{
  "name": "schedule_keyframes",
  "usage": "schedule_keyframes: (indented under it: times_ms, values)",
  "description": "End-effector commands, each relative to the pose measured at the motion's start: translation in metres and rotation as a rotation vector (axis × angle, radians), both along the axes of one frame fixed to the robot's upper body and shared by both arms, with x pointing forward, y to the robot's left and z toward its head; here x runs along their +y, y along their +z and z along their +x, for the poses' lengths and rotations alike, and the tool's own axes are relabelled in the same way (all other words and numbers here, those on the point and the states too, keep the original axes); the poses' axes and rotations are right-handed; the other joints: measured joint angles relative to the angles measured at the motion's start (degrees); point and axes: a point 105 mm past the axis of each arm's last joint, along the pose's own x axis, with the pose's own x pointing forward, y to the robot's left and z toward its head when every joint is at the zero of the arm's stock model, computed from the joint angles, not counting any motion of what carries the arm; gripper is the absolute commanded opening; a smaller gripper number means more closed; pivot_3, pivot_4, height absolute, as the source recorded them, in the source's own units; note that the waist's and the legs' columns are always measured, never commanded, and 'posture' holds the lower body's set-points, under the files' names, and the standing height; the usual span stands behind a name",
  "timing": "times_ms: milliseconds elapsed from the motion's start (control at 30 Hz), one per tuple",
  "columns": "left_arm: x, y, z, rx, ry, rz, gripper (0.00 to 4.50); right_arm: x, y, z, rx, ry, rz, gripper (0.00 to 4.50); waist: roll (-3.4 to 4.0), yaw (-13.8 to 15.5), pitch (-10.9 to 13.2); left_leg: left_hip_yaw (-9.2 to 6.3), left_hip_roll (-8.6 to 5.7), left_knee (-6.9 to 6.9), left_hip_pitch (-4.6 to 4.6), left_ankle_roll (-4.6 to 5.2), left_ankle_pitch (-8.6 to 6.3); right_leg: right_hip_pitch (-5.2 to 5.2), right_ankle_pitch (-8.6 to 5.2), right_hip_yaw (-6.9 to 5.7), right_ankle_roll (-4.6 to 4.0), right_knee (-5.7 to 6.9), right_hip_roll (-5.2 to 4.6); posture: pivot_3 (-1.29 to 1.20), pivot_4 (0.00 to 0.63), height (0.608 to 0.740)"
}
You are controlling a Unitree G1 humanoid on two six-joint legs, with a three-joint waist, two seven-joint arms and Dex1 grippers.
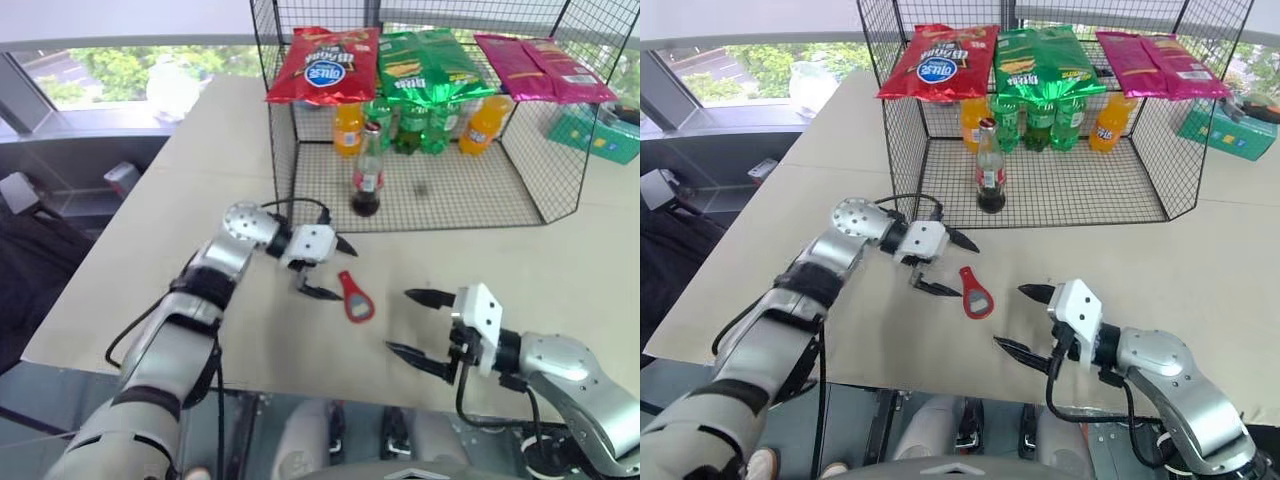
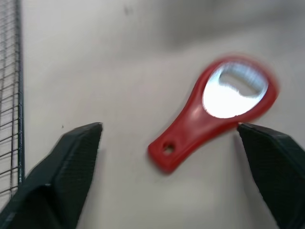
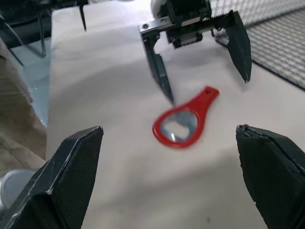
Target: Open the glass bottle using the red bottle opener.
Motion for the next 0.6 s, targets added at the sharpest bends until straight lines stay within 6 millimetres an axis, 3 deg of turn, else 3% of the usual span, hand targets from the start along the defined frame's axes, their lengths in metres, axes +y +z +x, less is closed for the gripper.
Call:
schedule_keyframes:
  times_ms: [33, 333, 367, 433, 500, 533, 600]
  values:
    - [0.004, -0.005, 0.000, -0.032, -0.090, 0.103, 4.46, 0.001, 0.016, -0.009, -0.061, 0.019, 0.021, 4.50, -0.04, 0.0, 0.0, 0.00, 0.00, 0.00, 0.00, 0.00, 0.00, 0.00, 0.00, 0.00, 0.00, 0.00, 0.01, 0.00, 0.150, 0.740]
    - [0.002, -0.019, -0.003, 0.020, -0.159, 0.212, 4.46, -0.011, 0.020, -0.019, -0.095, -0.060, 0.009, 4.50, -0.24, 0.0, -0.2, 0.00, 0.03, 0.01, 0.08, 0.02, -0.01, 0.01, 0.00, 0.02, 0.01, 0.04, 0.03, 0.00, 0.150, 0.740]
    - [0.002, -0.021, -0.004, 0.031, -0.157, 0.218, 3.89, -0.014, 0.019, -0.019, -0.096, -0.076, 0.005, 4.50, -0.29, -0.1, -0.3, 0.00, 0.02, 0.01, 0.08, 0.02, -0.01, 0.02, -0.01, 0.03, 0.01, 0.04, 0.02, 0.00, 0.150, 0.740]
    - [0.005, -0.025, -0.006, 0.062, -0.147, 0.231, 3.30, -0.018, 0.018, -0.021, -0.096, -0.099, 0.004, 4.50, -0.24, -0.1, -0.6, 0.00, 0.02, 0.02, 0.10, 0.03, -0.02, 0.04, -0.01, 0.05, 0.01, 0.03, 0.02, 0.00, 0.150, 0.740]
    - [0.007, -0.029, -0.009, 0.099, -0.136, 0.244, 2.36, -0.021, 0.017, -0.021, -0.096, -0.114, -0.002, 4.50, -0.23, 0.0, -0.7, 0.00, 0.02, 0.03, 0.17, 0.05, -0.03, 0.08, -0.01, 0.06, 0.01, 0.03, 0.01, 0.00, 0.150, 0.740]
    - [0.009, -0.030, -0.010, 0.119, -0.129, 0.248, 1.68, -0.021, 0.017, -0.021, -0.096, -0.119, -0.003, 4.50, -0.24, 0.0, -0.7, -0.03, 0.02, 0.04, 0.19, 0.28, -0.16, 0.09, 0.00, 0.06, 0.02, 0.05, 0.01, 0.00, 0.150, 0.740]
    - [0.010, -0.031, -0.012, 0.157, -0.112, 0.247, 0.97, -0.022, 0.017, -0.022, -0.097, -0.122, -0.003, 4.50, -0.30, 0.0, -0.8, -0.11, 0.03, 0.09, 0.25, 0.29, -0.16, 0.10, 0.00, 0.03, 0.02, 0.07, 0.01, 0.00, 0.150, 0.740]
